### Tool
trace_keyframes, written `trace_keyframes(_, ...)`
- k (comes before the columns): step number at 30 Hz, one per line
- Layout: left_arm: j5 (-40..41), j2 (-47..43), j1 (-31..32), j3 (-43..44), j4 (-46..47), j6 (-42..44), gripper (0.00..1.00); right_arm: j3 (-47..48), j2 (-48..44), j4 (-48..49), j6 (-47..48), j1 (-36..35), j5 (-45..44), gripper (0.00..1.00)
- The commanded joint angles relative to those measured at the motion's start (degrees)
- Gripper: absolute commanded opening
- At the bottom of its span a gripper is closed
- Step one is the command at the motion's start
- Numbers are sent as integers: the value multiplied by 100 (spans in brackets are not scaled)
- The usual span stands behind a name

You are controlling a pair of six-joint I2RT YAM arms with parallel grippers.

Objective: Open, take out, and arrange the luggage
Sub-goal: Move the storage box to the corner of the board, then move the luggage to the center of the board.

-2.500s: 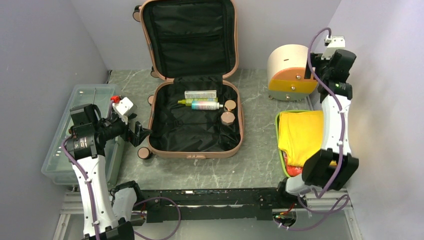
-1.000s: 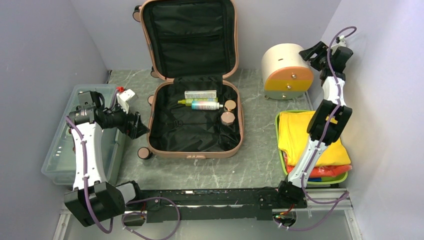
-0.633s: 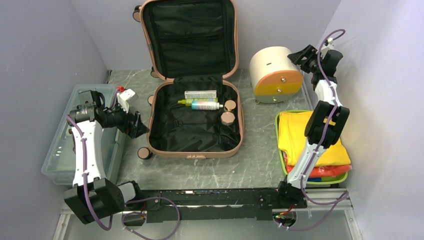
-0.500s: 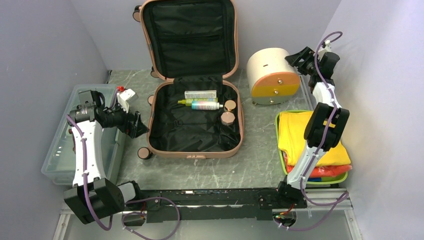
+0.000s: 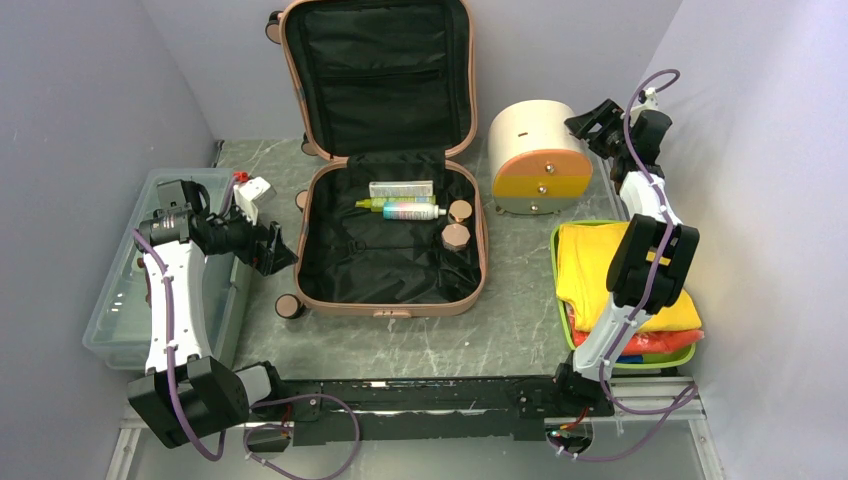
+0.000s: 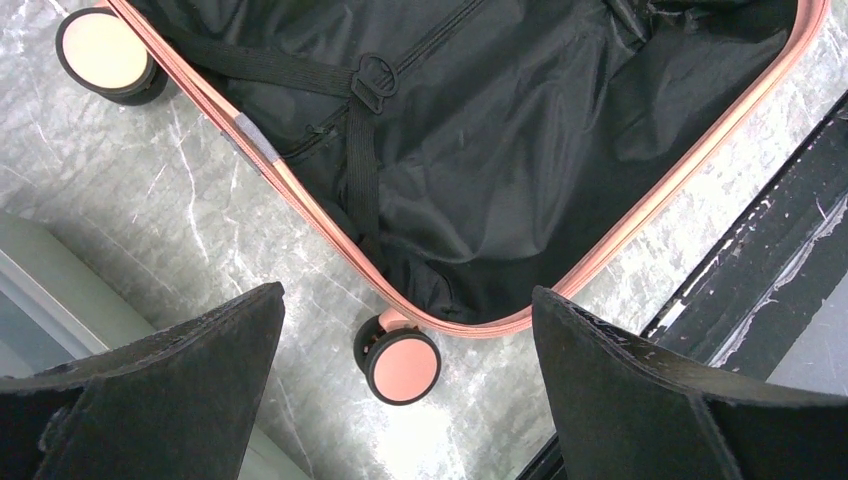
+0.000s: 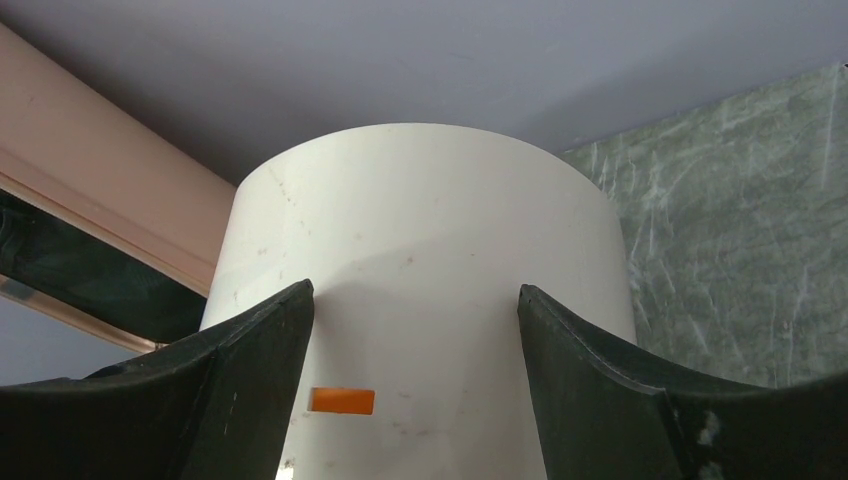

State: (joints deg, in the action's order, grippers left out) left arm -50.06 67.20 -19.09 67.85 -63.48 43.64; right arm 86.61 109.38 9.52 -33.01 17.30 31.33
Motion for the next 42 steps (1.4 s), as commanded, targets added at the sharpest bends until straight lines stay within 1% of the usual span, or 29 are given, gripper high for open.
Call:
trace_keyframes(1, 11, -108, -31, 134, 154, -128, 99, -252, -14, -917, 6, -263, 201, 75)
trace_keyframes(5, 316, 89, 20, 256, 452, -247, 100, -23, -171, -1101, 275, -256, 148, 75)
trace_keyframes(7, 615, 304, 179, 347, 620, -286, 99, 139, -304, -1274, 490, -256, 103, 76)
trace_keyframes(9, 1223, 491, 497, 400, 891, -436, 99, 226, -488, -1393, 696, -249, 49, 76)
trace_keyframes(11, 1634, 663, 853, 434, 1180, -547, 99, 247, -737, -1469, 902, -245, 7, 77)
trace_keyframes(15, 2304, 1129, 1471, 568, 1732, -855, 100, 257, -1132, -1672, 1303, -236, -39, 79)
trace_keyframes(18, 2705, 1616, 1789, 720, 2089, -1073, 99, 188, -1395, -1804, 1575, -230, -85, 80)
trace_keyframes(23, 3332, 2425, 1874, 1027, 2356, -1458, 94, -146, -1784, -1776, 1834, -219, -52, 80)
trace_keyframes(26, 3712, 2691, 1874, 1096, 2514, -1627, 90, -368, -1918, -1701, 1811, -204, 50, 80)
trace_keyframes(29, 3889, 2861, 1873, 1075, 2600, -1706, 87, -442, -1946, -1693, 1780, -172, 167, 80)
trace_keyframes(31, 4008, 2959, 1874, 1057, 2645, -1750, 82, -426, -1951, -1723, 1773, -150, 250, 80)
trace_keyframes(32, 4066, 3005, 1874, 1055, 2654, -1765, 77, -438, -1962, -1711, 1760, -138, 283, 80)
trace_keyframes(33, 4187, 3042, 1874, 1054, 2657, -1795, 68, -467, -1976, -1697, 1741, -123, 304, 80)
trace_keyframes(34, 4260, 3071, 1874, 1054, 2632, -1823, 56, -494, -1994, -1671, 1718, -114, 318, 80)
trace_keyframes(36, 4454, 3109, 1874, 1057, 2622, -1894, 39, -550, -2020, -1624, 1692, -96, 336, 80)
trace_keyframes(42, 4786, 3151, 1770, 1069, 2560, -2027, 5, -584, -1985, -1586, 1645, -34, 429, 80)
